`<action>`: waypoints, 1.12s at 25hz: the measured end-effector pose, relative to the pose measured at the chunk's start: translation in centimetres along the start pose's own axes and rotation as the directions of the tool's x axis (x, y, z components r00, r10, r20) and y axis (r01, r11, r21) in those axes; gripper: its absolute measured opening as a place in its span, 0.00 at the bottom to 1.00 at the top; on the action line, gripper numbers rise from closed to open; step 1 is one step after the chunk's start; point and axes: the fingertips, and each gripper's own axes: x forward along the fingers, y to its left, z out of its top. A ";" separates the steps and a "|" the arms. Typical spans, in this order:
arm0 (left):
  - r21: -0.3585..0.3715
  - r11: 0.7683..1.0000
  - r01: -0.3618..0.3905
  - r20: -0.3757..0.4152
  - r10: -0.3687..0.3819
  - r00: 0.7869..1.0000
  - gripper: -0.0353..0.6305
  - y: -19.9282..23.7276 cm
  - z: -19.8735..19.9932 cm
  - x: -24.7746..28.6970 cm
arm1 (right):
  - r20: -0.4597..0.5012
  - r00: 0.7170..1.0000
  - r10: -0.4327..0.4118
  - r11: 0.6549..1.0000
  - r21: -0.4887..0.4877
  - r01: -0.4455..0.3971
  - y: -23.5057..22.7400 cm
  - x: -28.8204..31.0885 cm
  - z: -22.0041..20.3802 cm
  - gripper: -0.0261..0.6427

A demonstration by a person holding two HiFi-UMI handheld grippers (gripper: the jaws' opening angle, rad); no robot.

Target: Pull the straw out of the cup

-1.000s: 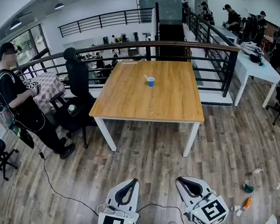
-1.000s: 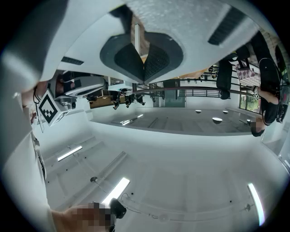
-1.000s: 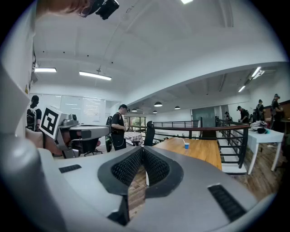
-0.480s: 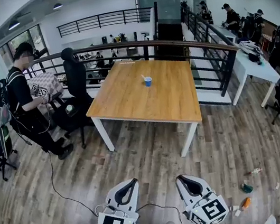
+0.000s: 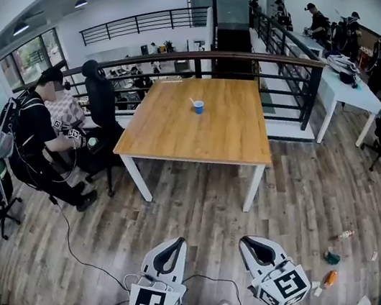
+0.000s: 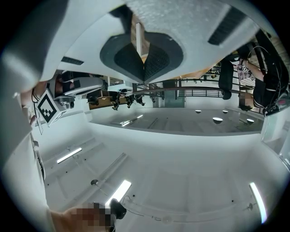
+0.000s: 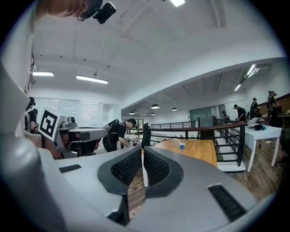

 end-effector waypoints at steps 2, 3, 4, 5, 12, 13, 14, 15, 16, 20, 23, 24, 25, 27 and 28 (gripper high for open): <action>0.001 1.000 -0.003 0.001 0.003 1.000 0.08 -0.6 0.0 0.5 | 0.003 1.000 0.006 1.000 -0.003 -0.006 -0.6 -0.4 0.1 0.08; 0.001 1.000 -0.005 0.003 0.005 1.000 0.07 -1.0 0.0 0.8 | 0.005 1.000 0.008 1.000 -0.005 -0.008 -0.9 -0.6 0.1 0.08; 0.001 1.000 -0.007 0.005 0.007 1.000 0.07 -1.3 0.1 1.0 | 0.008 1.000 0.011 1.000 -0.007 -0.011 -1.2 -0.8 0.2 0.08; 0.003 1.000 -0.010 0.006 0.010 1.000 0.07 -1.6 0.1 1.2 | 0.012 1.000 0.013 1.000 -0.009 -0.013 -1.6 -1.0 0.2 0.08; 0.013 1.000 -0.026 -0.008 0.026 1.000 0.07 -3.1 0.1 2.6 | 0.029 1.000 0.009 1.000 -0.007 -0.008 -4.1 -2.2 0.3 0.08; 0.012 1.000 -0.026 -0.012 0.026 1.000 0.08 -3.2 -0.1 2.7 | 0.029 1.000 0.008 1.000 -0.005 -0.007 -4.3 -2.3 0.2 0.08; 0.011 1.000 -0.025 -0.014 0.025 1.000 0.07 -3.3 -0.2 2.9 | 0.029 1.000 0.007 1.000 -0.003 -0.007 -4.5 -2.3 0.1 0.08; 0.010 1.000 -0.023 -0.015 0.023 1.000 0.07 -3.4 -0.3 3.1 | 0.028 1.000 0.006 1.000 -0.002 -0.006 -4.6 -2.3 0.0 0.08; 0.009 1.000 -0.019 -0.014 0.020 1.000 0.07 -3.6 -0.3 3.3 | 0.028 1.000 0.005 1.000 -0.001 -0.005 -4.8 -2.3 -0.1 0.08; 0.008 1.000 -0.012 -0.009 0.012 1.000 0.07 -3.8 -0.5 4.2 | 0.027 1.000 0.006 1.000 -0.005 -0.005 -5.4 -1.8 -0.4 0.08; 0.007 1.000 -0.004 -0.009 0.004 1.000 0.07 -3.7 -1.0 5.3 | 0.027 1.000 0.003 1.000 -0.008 -0.002 -6.2 -1.0 -0.7 0.08; 0.006 1.000 0.001 -0.006 -0.001 1.000 0.07 -3.6 -1.2 5.7 | 0.027 1.000 0.001 1.000 -0.009 -0.001 -6.4 -0.7 -0.9 0.08; 0.006 1.000 0.006 -0.001 -0.006 1.000 0.07 -3.6 -1.4 6.1 | 0.026 1.000 0.000 1.000 -0.009 0.001 -6.7 -0.4 -1.1 0.08; 0.010 1.000 0.014 0.006 -0.014 1.000 0.08 -3.3 -2.0 6.9 | 0.027 1.000 -0.006 1.000 -0.011 0.007 -7.2 0.4 -1.7 0.08; 0.012 1.000 0.017 0.010 -0.018 1.000 0.07 -3.0 -2.4 7.4 | 0.028 1.000 -0.010 1.000 -0.013 0.011 -7.5 0.8 -1.9 0.08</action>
